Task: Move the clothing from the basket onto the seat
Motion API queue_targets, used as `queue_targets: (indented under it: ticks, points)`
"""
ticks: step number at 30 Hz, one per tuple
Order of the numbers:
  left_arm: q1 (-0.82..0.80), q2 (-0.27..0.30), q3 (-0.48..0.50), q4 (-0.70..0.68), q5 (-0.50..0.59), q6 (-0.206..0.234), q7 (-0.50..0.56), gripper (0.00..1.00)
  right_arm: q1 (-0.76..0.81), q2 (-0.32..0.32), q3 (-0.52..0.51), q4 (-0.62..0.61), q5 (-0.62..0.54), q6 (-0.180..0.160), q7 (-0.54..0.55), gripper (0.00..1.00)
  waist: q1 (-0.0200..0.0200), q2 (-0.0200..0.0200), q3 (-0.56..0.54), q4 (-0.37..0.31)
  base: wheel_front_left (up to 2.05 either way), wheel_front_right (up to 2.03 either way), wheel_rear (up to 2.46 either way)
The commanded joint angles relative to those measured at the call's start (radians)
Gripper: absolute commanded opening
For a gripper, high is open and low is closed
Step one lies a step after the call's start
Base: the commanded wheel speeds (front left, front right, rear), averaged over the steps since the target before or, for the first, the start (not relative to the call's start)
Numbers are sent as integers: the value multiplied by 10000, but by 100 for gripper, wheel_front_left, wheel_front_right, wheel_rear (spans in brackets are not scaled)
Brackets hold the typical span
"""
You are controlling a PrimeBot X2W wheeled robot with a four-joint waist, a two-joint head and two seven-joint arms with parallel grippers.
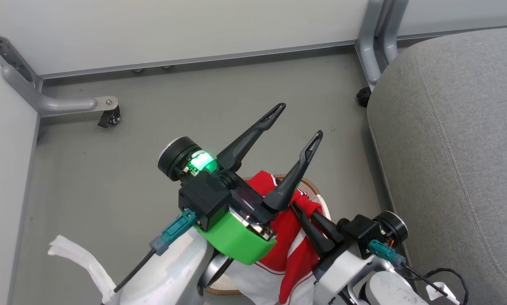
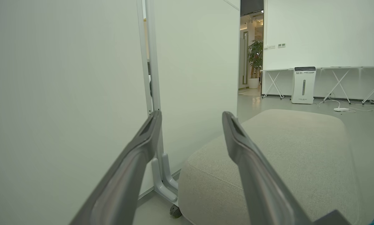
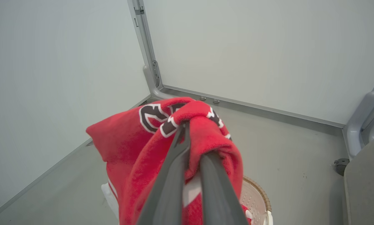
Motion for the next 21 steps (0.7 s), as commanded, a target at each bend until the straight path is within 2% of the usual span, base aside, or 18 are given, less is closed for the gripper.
queue_targets:
  ticks: [1,12,21]
  points:
    - [96,82,68,81,119,-29,-5,100,-13,-23,-49,-68,-32,-10,-49,0,0,77,15,-17,0,0,0]
    - [660,449,828,684,366,-29,-3,100,31,1,-518,-764,-332,-10,-49,0,0,77,303,-474,0,0,0]
    - [1586,756,2066,470,960,-29,-3,100,191,64,-994,-1629,-640,-10,-51,0,0,77,587,-1257,0,0,0]
